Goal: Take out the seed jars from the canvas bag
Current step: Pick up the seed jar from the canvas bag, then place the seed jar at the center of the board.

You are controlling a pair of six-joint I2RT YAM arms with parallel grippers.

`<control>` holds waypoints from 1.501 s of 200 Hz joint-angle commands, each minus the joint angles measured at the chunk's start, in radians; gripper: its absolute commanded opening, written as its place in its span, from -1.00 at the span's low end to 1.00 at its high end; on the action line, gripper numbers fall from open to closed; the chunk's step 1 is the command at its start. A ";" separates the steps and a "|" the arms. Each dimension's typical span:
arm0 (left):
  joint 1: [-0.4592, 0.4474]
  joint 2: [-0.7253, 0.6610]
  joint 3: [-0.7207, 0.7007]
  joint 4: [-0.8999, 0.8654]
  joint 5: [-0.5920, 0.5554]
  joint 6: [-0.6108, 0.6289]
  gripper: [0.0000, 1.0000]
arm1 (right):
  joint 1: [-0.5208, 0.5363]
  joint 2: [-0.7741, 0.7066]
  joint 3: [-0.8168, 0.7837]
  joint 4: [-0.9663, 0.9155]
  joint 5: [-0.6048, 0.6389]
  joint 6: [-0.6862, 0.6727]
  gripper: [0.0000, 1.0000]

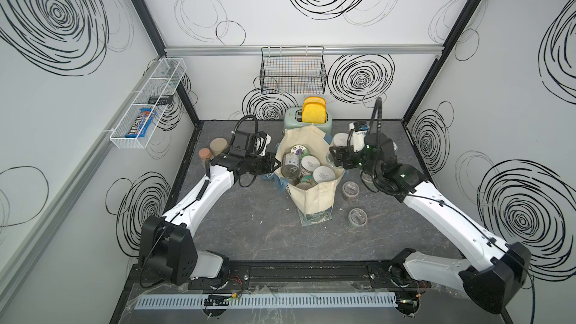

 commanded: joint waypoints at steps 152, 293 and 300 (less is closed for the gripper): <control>-0.024 -0.130 -0.076 -0.002 0.033 0.038 -1.00 | -0.489 -0.173 -0.482 0.105 0.192 0.351 0.36; -0.024 -0.357 -0.184 -0.171 -0.082 0.041 0.24 | -0.491 -0.195 -0.461 -0.016 0.127 0.294 0.95; -0.001 -0.347 -0.163 -0.189 -0.087 0.069 0.32 | -0.492 -0.215 -0.445 -0.048 0.125 0.286 0.95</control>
